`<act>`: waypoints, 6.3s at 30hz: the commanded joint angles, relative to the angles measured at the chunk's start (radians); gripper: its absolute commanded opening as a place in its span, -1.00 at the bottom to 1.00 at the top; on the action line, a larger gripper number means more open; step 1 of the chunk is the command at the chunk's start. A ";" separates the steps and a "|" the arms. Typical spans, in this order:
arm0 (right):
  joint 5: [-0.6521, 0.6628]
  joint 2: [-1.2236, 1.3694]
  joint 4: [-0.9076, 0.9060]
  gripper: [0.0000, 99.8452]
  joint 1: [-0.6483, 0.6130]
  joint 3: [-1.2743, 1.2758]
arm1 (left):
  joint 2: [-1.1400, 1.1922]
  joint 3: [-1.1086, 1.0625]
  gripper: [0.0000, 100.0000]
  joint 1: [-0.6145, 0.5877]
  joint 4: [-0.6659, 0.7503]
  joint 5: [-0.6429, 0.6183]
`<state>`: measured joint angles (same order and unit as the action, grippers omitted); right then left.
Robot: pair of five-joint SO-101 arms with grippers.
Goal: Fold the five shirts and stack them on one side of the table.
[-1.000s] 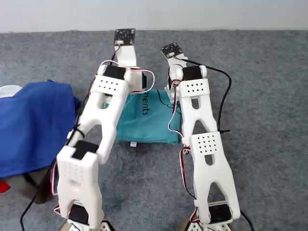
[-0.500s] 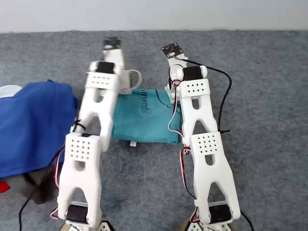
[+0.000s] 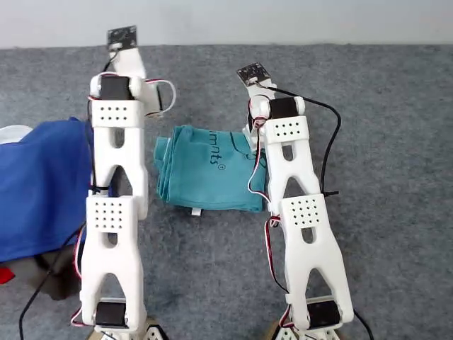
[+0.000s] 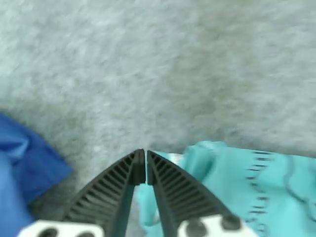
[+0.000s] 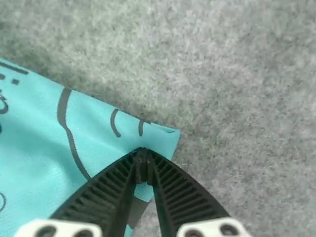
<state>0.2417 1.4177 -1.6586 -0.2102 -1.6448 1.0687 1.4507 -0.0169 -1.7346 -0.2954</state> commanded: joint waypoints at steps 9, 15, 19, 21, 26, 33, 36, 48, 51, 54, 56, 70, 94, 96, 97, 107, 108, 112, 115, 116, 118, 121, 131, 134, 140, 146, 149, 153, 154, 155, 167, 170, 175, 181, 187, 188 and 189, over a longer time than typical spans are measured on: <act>-0.008 -0.005 0.013 -0.98 0.016 -0.031 | -0.008 -0.209 -0.97 0.167 0.235 0.008; -0.008 -0.004 0.005 -0.98 0.016 -0.029 | -0.011 -0.383 -0.97 0.094 0.253 0.012; -0.008 -0.002 0.004 -0.98 0.016 -0.029 | -0.014 -0.381 -0.97 -0.014 0.176 0.012; -0.008 -0.002 0.004 -0.98 0.016 -0.028 | -0.018 -0.380 -0.97 -0.057 0.146 0.014; -0.008 0.005 0.004 -0.98 0.016 -0.028 | -0.018 -0.242 -0.97 -0.092 0.018 0.048; -0.008 0.010 0.002 -0.98 0.010 -0.029 | -0.009 0.027 -0.97 0.035 0.008 0.043; -0.008 0.012 0.002 -0.98 0.010 -0.029 | -0.009 -0.007 -0.97 0.114 0.060 0.043; -0.005 0.013 0.002 -0.98 0.007 -0.029 | -0.015 -0.404 -0.97 0.089 0.210 0.044; -0.006 0.013 -0.010 -0.98 0.007 -0.029 | -0.011 -0.397 -0.97 0.008 0.143 0.049; -0.008 0.013 -0.010 -0.98 0.008 -0.029 | -0.011 -0.395 -0.97 -0.060 0.072 0.084; -0.009 0.013 -0.010 -0.98 0.007 -0.029 | -0.018 -0.390 -0.97 -0.081 0.026 0.123; -0.029 0.015 -0.010 -0.97 0.008 -0.029 | -0.072 -0.171 -0.97 0.098 0.092 0.133; -0.028 0.010 -0.012 -0.97 0.007 -0.035 | 0.109 0.168 -0.97 -0.123 -0.021 0.135; -0.029 -0.002 -0.025 -0.97 0.008 -0.038 | 0.061 0.206 -0.97 -0.120 -0.021 0.135; -0.032 -0.022 -0.041 -0.97 0.005 -0.038 | 0.032 0.217 -0.97 -0.118 -0.021 0.135; -0.029 -0.248 -0.137 -0.97 0.002 -0.031 | -0.301 0.070 -0.97 -0.206 -0.023 0.141; -0.029 -0.265 -0.137 -0.97 -0.007 -0.031 | -0.338 0.038 -0.97 -0.224 -0.023 0.141; -0.029 -0.325 -0.140 -0.97 -0.036 -0.029 | -0.514 -0.116 -0.97 -0.296 -0.023 0.149; -0.029 -0.389 -0.142 -0.97 -0.053 -0.002 | -0.675 -0.280 -0.97 -0.331 -0.023 0.209; -0.031 -0.420 -0.142 -0.97 -0.053 0.032 | -0.732 -0.341 -0.97 -0.342 -0.023 0.229; -0.032 -0.495 -0.142 -0.97 -0.056 0.147 | -0.852 -0.467 -0.97 -0.362 -0.023 0.267; -0.035 -0.636 -0.140 -0.97 -0.051 0.373 | -1.013 -0.653 -0.97 -0.399 -0.018 0.307; -0.141 -1.026 -0.139 -0.94 -0.082 0.988 | -1.341 -1.050 -0.97 -0.499 -0.017 0.390; -0.147 -1.075 -0.139 -0.71 -0.116 1.145 | -1.381 -1.089 -0.97 -0.509 -0.017 0.390; -0.252 -1.020 -0.107 -0.35 -0.185 1.247 | -1.416 -1.124 -0.97 -0.512 -0.017 0.385; -0.259 -0.865 0.016 -0.36 -0.213 1.246 | -1.447 -1.159 -0.97 -0.514 -0.017 0.385; -0.298 -0.791 0.099 -0.36 -0.213 1.246 | -1.475 -1.184 -0.97 -0.514 -0.017 0.385; -0.328 -0.711 0.163 -0.36 -0.213 1.246 | -1.502 -1.219 -0.97 -0.514 -0.017 0.385; -0.325 -0.697 0.166 -0.37 -0.213 1.246 | -1.505 -1.227 -0.97 -0.514 -0.017 0.385; -0.322 -0.684 0.166 -0.41 -0.213 1.246 | -1.510 -1.234 -0.97 -0.514 -0.017 0.385; -0.181 -0.665 0.025 -0.98 -0.205 1.244 | -1.521 -1.264 -0.97 -0.514 -0.017 0.384; -0.123 -0.674 -0.048 -0.98 -0.202 1.244 | -1.521 -1.259 -0.97 -0.514 -0.017 0.384; 0.035 -0.766 -0.136 -0.98 -0.093 1.261 | -1.559 -1.259 -0.97 -0.514 -0.017 0.384; 0.474 -0.871 -0.136 -0.98 0.166 1.303 | -1.626 -1.262 -0.97 -0.512 -0.017 0.388; 1.020 -0.852 0.007 -0.98 0.361 1.295 | -1.662 -1.262 -0.97 -0.512 -0.017 0.388; 1.071 -0.848 0.071 -0.98 0.377 1.280 | -1.671 -1.262 -0.97 -0.512 -0.017 0.388; 1.114 -0.843 0.139 -0.98 0.390 1.257 | -1.683 -1.262 -0.97 -0.512 -0.017 0.388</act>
<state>1.1653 0.6168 -1.6648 0.1304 -0.3422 -0.5777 0.1834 -0.5232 -1.7346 0.0867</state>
